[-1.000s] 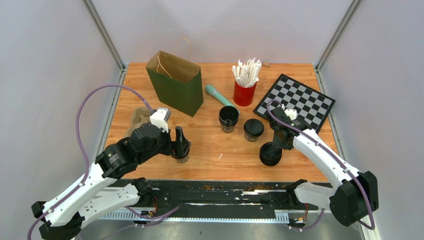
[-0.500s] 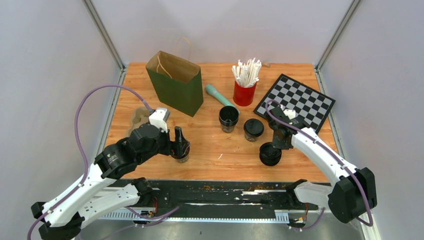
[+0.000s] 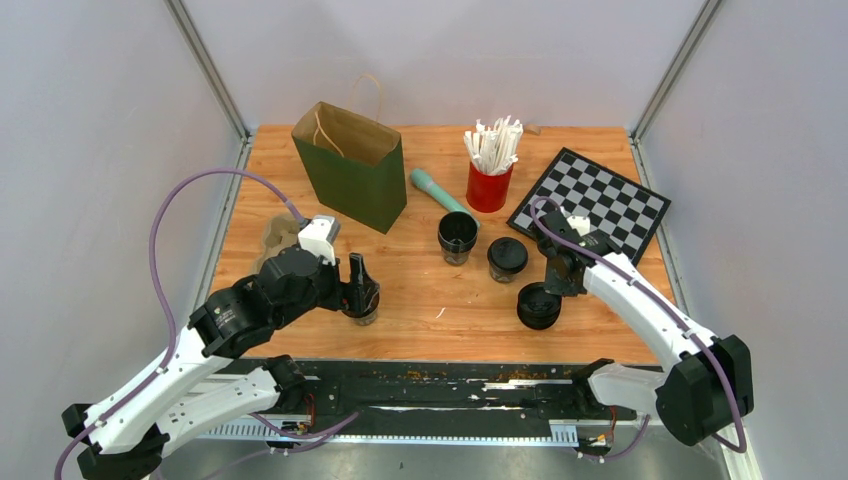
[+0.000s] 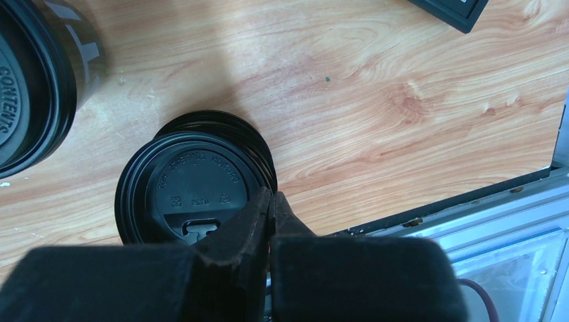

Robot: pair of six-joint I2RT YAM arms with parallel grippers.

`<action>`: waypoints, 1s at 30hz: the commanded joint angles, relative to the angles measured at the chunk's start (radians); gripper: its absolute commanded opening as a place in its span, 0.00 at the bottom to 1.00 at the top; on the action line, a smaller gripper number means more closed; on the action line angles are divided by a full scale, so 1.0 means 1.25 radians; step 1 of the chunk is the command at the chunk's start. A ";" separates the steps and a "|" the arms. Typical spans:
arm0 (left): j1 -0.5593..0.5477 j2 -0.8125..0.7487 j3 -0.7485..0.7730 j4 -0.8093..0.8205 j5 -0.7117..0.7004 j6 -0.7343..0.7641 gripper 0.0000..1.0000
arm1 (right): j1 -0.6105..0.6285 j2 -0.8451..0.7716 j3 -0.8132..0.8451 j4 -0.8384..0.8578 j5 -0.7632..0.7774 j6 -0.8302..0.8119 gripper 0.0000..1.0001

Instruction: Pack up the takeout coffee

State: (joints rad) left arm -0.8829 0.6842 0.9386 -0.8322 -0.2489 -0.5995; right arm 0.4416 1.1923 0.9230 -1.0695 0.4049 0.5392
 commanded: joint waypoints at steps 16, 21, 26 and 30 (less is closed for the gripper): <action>-0.002 0.005 0.027 0.022 -0.007 0.013 1.00 | -0.003 0.044 0.026 0.001 0.001 -0.021 0.13; -0.002 0.004 0.025 0.018 -0.012 0.014 1.00 | -0.003 0.038 0.037 -0.005 0.011 -0.028 0.08; -0.002 0.006 0.022 0.023 -0.009 0.013 1.00 | -0.003 0.042 0.049 -0.012 0.014 -0.037 0.14; -0.002 0.009 0.023 0.025 -0.007 0.012 1.00 | -0.002 0.049 0.048 -0.010 0.006 -0.043 0.10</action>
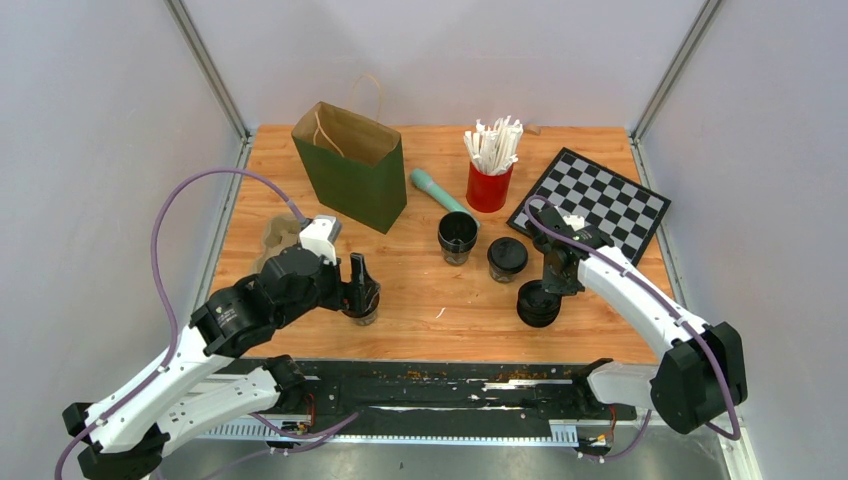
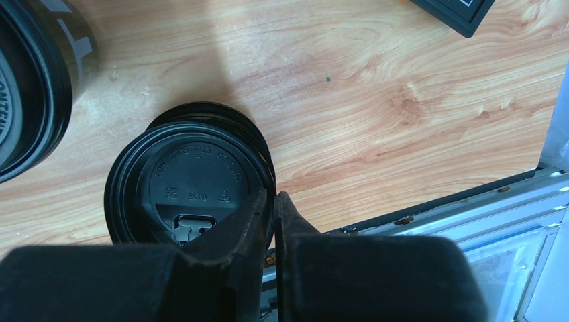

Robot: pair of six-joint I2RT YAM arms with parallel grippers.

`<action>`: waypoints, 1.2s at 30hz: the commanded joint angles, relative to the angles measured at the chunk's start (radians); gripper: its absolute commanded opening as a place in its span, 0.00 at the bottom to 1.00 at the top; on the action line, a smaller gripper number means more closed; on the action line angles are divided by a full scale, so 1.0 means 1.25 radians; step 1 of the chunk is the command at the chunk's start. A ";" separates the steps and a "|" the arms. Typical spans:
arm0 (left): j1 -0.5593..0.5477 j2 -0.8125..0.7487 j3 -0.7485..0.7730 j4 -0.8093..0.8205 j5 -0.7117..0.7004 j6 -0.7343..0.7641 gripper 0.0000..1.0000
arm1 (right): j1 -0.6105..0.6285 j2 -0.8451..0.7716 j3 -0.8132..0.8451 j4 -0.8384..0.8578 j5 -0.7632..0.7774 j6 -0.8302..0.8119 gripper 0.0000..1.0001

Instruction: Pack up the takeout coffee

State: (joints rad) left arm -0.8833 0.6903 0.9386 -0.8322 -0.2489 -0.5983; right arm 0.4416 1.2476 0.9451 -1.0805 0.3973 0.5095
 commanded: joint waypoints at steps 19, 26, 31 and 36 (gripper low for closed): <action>-0.001 0.011 0.029 0.022 -0.006 0.022 1.00 | -0.002 -0.040 0.088 -0.047 -0.007 -0.024 0.00; -0.001 0.027 0.029 0.053 0.019 0.056 0.98 | 0.007 -0.069 0.135 -0.094 -0.028 -0.026 0.00; -0.001 0.060 0.041 0.064 0.045 0.061 0.97 | 0.007 -0.093 0.158 -0.093 -0.066 -0.035 0.00; -0.001 0.100 0.054 0.073 0.088 0.043 0.94 | 0.035 -0.129 0.182 -0.084 -0.159 -0.015 0.00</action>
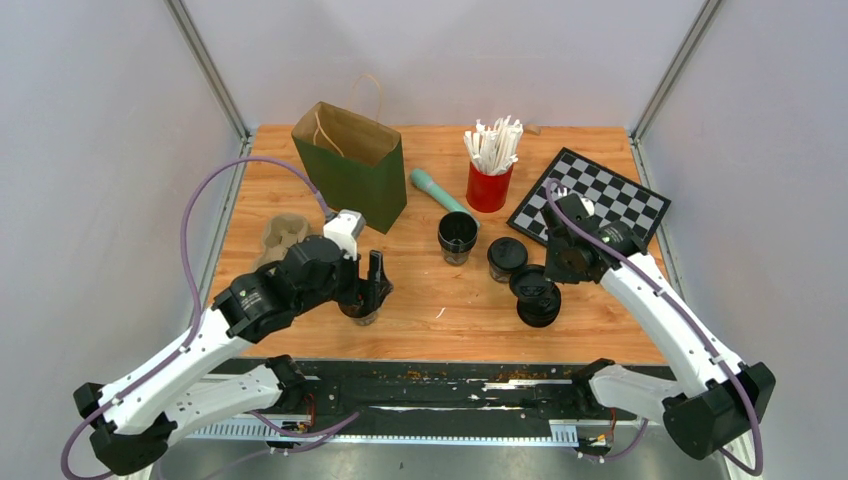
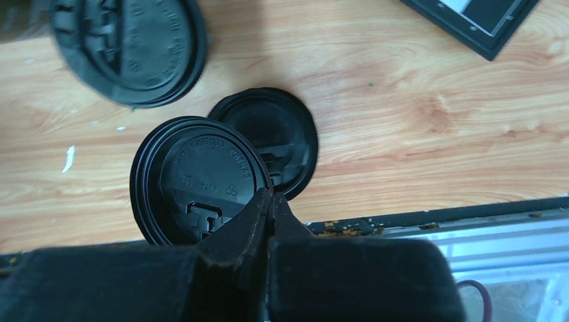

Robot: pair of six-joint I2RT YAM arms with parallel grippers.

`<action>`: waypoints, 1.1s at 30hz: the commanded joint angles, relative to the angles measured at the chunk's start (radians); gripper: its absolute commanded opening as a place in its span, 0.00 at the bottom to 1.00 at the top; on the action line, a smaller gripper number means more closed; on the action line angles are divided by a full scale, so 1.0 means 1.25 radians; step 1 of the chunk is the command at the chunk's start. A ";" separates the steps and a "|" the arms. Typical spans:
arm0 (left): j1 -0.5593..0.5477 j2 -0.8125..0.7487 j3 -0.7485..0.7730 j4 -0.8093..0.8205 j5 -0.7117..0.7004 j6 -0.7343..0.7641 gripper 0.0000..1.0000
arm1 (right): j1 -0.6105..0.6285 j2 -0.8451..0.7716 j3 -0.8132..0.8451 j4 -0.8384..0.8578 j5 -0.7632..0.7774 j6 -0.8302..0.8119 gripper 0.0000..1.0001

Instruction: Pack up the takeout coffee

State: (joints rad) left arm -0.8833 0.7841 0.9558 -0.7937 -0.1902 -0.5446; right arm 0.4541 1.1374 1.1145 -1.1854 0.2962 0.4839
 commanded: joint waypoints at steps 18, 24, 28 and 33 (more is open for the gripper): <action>-0.001 0.239 0.057 0.162 0.228 -0.119 0.75 | 0.413 0.059 0.157 0.146 -0.083 0.194 0.00; -0.001 0.274 0.023 0.233 0.275 -0.145 0.70 | 0.452 0.099 0.179 0.165 -0.078 0.192 0.00; -0.001 0.290 0.015 0.242 0.289 -0.145 0.56 | 0.456 0.100 0.183 0.174 -0.076 0.188 0.00; -0.001 0.289 -0.003 0.260 0.309 -0.155 0.18 | 0.456 0.091 0.174 0.207 -0.089 0.171 0.00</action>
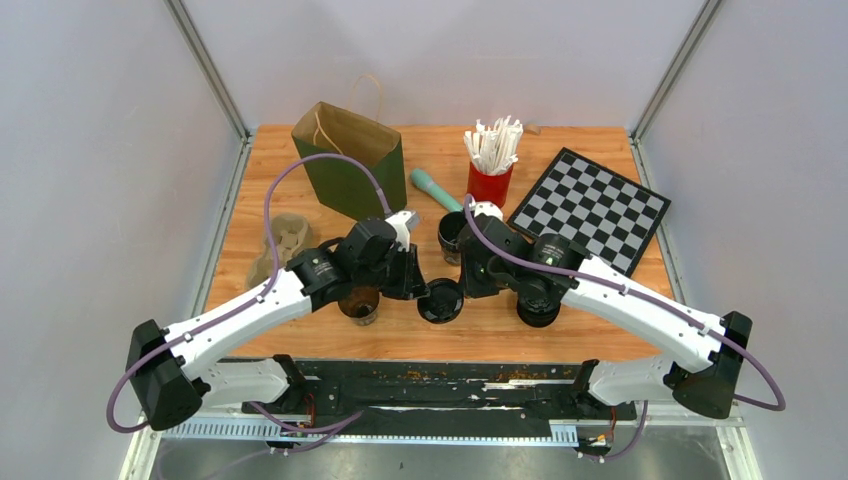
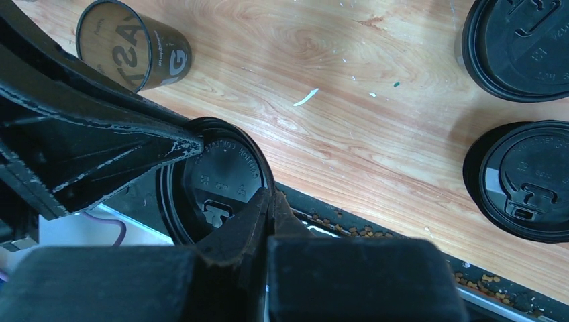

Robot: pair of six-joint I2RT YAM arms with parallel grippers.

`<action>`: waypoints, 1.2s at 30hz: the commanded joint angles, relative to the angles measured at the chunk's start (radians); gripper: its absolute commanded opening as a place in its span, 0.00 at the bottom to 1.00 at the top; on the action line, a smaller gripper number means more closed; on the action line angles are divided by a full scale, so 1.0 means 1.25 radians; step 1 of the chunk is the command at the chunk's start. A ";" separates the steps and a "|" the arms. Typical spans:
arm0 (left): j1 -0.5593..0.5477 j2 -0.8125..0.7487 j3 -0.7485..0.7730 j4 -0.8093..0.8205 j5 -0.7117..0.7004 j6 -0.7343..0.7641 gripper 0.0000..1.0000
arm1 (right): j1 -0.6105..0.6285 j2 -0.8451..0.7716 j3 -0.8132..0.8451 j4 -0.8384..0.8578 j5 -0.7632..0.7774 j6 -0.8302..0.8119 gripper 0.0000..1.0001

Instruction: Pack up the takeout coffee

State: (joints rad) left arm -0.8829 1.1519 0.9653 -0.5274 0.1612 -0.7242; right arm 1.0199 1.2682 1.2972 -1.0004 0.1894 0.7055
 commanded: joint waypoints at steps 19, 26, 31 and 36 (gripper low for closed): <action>0.108 -0.151 -0.078 0.169 0.206 -0.221 0.00 | 0.004 -0.511 -0.413 0.702 -0.130 -0.498 0.96; 0.119 -0.184 -0.196 0.516 0.325 -0.524 0.00 | 0.004 -0.620 -0.567 0.985 -0.227 -0.680 0.97; 0.118 -0.183 -0.238 0.646 0.356 -0.625 0.00 | 0.004 -0.581 -0.590 1.073 -0.282 -0.744 0.99; 0.117 -0.191 -0.281 0.756 0.359 -0.708 0.00 | 0.004 -0.558 -0.613 1.149 -0.330 -0.791 1.00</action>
State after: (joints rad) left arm -0.7364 0.9340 0.6323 0.2169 0.5682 -1.4803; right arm 1.0199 0.5571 0.5549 0.2882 -0.1459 -0.1921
